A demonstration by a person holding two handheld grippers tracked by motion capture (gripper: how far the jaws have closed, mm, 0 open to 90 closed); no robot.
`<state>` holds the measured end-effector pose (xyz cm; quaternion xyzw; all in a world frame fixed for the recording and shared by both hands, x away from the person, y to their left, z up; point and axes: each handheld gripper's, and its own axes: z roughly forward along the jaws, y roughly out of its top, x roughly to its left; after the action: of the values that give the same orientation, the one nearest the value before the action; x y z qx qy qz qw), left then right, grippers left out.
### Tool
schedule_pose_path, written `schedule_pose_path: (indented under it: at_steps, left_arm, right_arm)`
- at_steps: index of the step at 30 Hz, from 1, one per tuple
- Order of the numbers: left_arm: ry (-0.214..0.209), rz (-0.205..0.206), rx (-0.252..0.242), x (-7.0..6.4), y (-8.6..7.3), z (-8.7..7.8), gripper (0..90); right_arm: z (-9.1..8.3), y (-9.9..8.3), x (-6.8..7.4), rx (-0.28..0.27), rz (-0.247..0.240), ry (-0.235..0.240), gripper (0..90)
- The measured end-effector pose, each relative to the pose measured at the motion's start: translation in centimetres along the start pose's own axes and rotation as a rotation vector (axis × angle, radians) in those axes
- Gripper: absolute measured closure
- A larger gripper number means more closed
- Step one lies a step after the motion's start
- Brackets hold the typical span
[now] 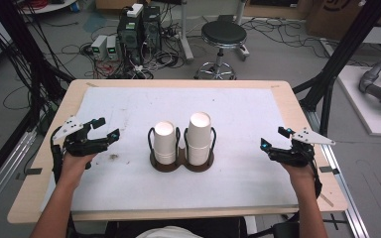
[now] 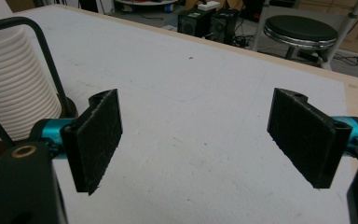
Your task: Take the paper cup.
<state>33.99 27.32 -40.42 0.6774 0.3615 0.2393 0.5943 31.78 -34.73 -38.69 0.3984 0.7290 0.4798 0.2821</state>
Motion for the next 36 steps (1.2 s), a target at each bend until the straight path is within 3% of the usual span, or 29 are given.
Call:
schedule_pose_path:
  at_steps: [11,13,16,18,22,24,27,33,36]
  left_arm:
    - [0.003,0.008,-0.007,-0.4,0.0,-0.7,21.2]
    - [0.004,0.009,-0.007,-0.4,0.0,-0.7,21.2]
    - [0.003,0.007,-0.001,-0.4,-0.1,-0.6,21.3]
    - [0.003,0.004,-0.002,-0.3,-0.1,-0.5,21.3]
    - [0.000,0.005,0.000,-0.3,-0.1,-0.4,21.4]
    - [0.000,0.007,0.001,-0.4,-0.1,-0.3,21.4]
    - [-0.001,0.007,0.002,-0.4,-0.1,-0.2,21.4]
    - [-0.001,0.009,0.005,-0.4,-0.2,-0.1,21.5]
    - [0.003,0.008,0.002,-0.4,-0.2,-0.2,21.5]
  right_arm:
    - [0.1,0.9,1.3,-0.039,-0.005,0.010,20.1]
    - [-0.2,1.2,1.7,-0.071,-0.013,0.023,29.4]
    - [-0.6,1.6,2.5,-0.134,-0.021,-0.036,40.1]
    - [-0.8,1.9,2.9,-0.157,-0.019,-0.039,47.3]
    - [-0.9,1.9,3.6,-0.161,-0.026,-0.051,60.5]
    - [-0.9,1.9,3.9,-0.155,0.017,-0.057,67.0]
    - [-0.9,2.1,4.3,-0.158,0.006,-0.064,73.5]
    - [-0.4,2.1,4.9,-0.153,-0.023,0.010,80.1]
    - [-0.1,2.2,4.9,-0.125,0.001,0.032,78.2]
